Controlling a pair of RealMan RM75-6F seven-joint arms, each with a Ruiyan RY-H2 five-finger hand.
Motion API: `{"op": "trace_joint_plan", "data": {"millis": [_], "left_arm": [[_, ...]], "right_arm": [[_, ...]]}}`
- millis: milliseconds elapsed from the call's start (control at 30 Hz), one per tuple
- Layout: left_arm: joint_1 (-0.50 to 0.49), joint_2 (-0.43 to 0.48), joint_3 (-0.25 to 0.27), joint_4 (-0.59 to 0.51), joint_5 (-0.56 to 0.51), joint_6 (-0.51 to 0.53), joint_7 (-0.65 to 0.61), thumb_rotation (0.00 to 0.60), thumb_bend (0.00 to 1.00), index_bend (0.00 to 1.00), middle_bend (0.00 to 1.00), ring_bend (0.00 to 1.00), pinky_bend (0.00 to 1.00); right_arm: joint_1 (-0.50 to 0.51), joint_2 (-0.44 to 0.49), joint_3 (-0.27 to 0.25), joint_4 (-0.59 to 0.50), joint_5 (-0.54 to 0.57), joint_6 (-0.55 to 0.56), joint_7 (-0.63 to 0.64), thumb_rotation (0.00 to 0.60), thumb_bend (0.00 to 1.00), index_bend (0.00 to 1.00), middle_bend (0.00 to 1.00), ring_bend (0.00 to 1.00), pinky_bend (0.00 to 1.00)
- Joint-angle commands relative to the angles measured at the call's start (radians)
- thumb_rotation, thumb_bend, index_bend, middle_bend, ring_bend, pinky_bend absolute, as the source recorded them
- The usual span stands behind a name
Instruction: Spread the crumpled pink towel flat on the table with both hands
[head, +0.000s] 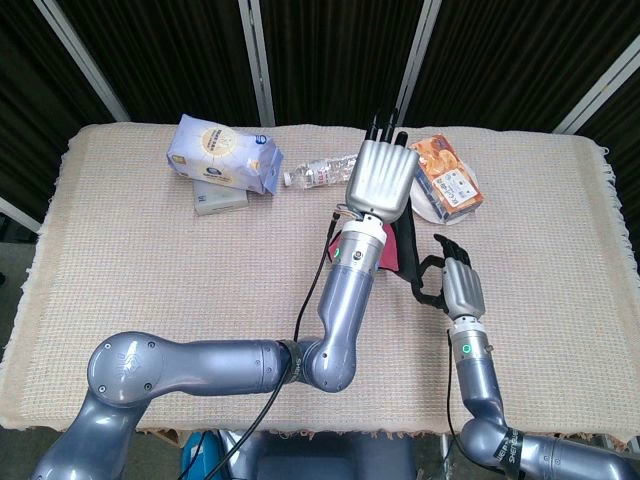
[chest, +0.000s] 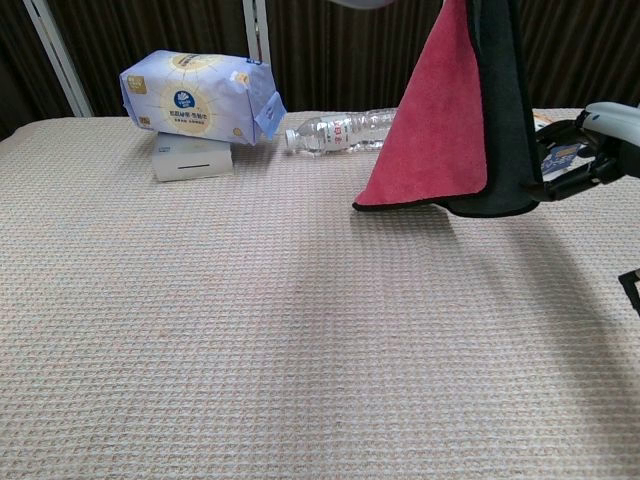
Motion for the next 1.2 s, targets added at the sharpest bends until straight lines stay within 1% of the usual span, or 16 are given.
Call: {"op": "trace_joint_plan", "data": {"millis": [33, 267, 400, 533, 633, 800, 1067, 1200], "left_arm": [[-0.001, 0.003, -0.001, -0.003, 0.001, 0.002, 0.0, 0.6, 0.54, 0.69, 0.29, 0.01, 0.03], [0.003, 0.006, 0.001, -0.018, -0.004, 0.003, -0.002, 0.6, 0.54, 0.69, 0.29, 0.01, 0.03], [0.012, 0.011, 0.002, -0.035, -0.009, 0.002, -0.008, 0.6, 0.54, 0.69, 0.29, 0.01, 0.04], [0.035, 0.031, -0.011, -0.084, -0.015, -0.005, -0.038, 0.6, 0.54, 0.69, 0.29, 0.01, 0.04], [0.061, 0.056, -0.009, -0.132, -0.014, -0.006, -0.052, 0.6, 0.54, 0.69, 0.29, 0.01, 0.04], [0.119, 0.113, 0.01, -0.242, -0.01, -0.011, -0.079, 0.6, 0.54, 0.69, 0.29, 0.01, 0.04], [0.233, 0.238, 0.045, -0.435, -0.004, -0.02, -0.134, 0.6, 0.54, 0.69, 0.29, 0.01, 0.04], [0.278, 0.294, 0.059, -0.484, -0.016, -0.024, -0.159, 0.6, 0.54, 0.69, 0.29, 0.01, 0.04]], "right_arm": [[-0.002, 0.002, -0.003, 0.001, -0.001, -0.002, 0.003, 0.6, 0.48, 0.64, 0.12, 0.0, 0.0], [-0.004, 0.006, -0.008, -0.004, -0.007, -0.004, 0.009, 0.6, 0.56, 0.65, 0.12, 0.0, 0.0], [-0.007, 0.011, -0.012, -0.009, -0.013, -0.003, 0.013, 0.6, 0.58, 0.65, 0.12, 0.0, 0.0], [-0.01, 0.02, -0.01, -0.013, -0.017, -0.004, 0.019, 0.6, 0.61, 0.65, 0.12, 0.0, 0.0], [-0.011, 0.028, -0.008, -0.017, -0.02, -0.006, 0.023, 0.6, 0.61, 0.65, 0.12, 0.0, 0.0], [-0.012, 0.042, -0.003, -0.03, -0.035, -0.003, 0.029, 0.6, 0.61, 0.65, 0.12, 0.0, 0.0], [-0.005, 0.072, 0.028, -0.068, -0.048, 0.018, 0.028, 0.6, 0.61, 0.65, 0.12, 0.0, 0.0], [0.004, 0.081, 0.043, -0.088, -0.054, 0.031, 0.017, 0.6, 0.62, 0.65, 0.12, 0.0, 0.0]]}}
